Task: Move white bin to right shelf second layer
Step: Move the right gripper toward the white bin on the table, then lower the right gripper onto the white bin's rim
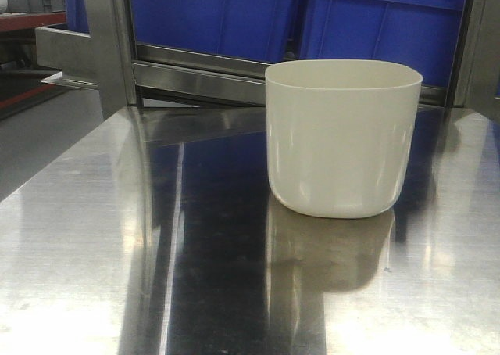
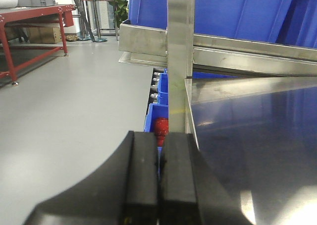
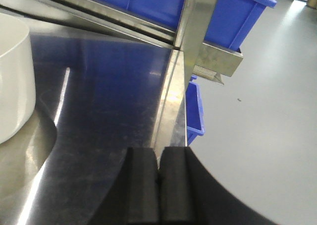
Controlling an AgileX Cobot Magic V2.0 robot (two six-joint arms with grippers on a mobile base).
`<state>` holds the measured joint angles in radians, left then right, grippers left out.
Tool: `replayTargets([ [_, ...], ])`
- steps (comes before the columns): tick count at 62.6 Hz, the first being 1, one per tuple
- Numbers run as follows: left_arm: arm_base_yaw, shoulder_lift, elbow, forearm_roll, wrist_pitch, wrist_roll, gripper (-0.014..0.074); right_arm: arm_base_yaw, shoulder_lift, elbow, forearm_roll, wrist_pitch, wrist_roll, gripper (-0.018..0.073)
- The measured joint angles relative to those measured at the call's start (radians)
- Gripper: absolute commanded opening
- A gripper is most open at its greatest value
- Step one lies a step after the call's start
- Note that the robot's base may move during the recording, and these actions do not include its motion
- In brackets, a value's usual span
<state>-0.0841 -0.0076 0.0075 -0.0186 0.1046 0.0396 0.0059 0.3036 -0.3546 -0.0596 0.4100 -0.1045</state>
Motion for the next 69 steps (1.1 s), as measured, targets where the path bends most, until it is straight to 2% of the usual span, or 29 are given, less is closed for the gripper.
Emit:
replayTargets([
  [10,0.000,0.000,0.000,0.000,0.000,0.000,0.0085,0.000,0.188,-0.092,-0.073,-0.066,0.023,0.0051],
  [16,0.000,0.000,0.000,0.000,0.000,0.000,0.0085,0.000,0.303,-0.154,-0.137,-0.067,0.134,0.0051],
  [24,0.000,0.000,0.000,0.000,0.000,0.000,0.0085,0.012,0.413,-0.221,-0.226,-0.028,0.407,0.0051],
  [27,0.000,0.000,0.000,0.000,0.000,0.000,0.0085,0.028,0.452,-0.244,-0.288,-0.008,0.540,0.0051],
  [33,0.000,0.000,0.000,0.000,0.000,0.000,0.0085,0.076,0.524,-0.289,-0.399,0.039,0.736,0.0051],
  [41,0.000,0.000,0.000,0.000,0.000,0.000,0.0085,0.182,0.626,-0.381,-0.500,0.128,0.896,0.0074],
  [45,0.000,0.000,0.000,0.000,0.000,0.000,0.0085,0.241,0.685,-0.434,-0.520,0.172,0.924,0.0118],
  [51,0.000,0.000,0.000,0.000,0.000,0.000,0.0085,0.318,0.786,-0.521,-0.529,0.235,0.938,0.0246],
  [55,0.000,0.000,0.000,0.000,0.000,0.000,0.0085,0.351,0.842,-0.578,-0.529,0.266,0.941,0.0299],
  [62,0.000,0.000,0.000,0.000,0.000,0.000,0.0085,0.400,0.935,-0.680,-0.516,0.328,0.943,0.0307],
  [69,0.000,0.000,0.000,0.000,0.000,0.000,0.0085,0.436,0.999,-0.796,-0.447,0.395,0.907,0.0307],
])
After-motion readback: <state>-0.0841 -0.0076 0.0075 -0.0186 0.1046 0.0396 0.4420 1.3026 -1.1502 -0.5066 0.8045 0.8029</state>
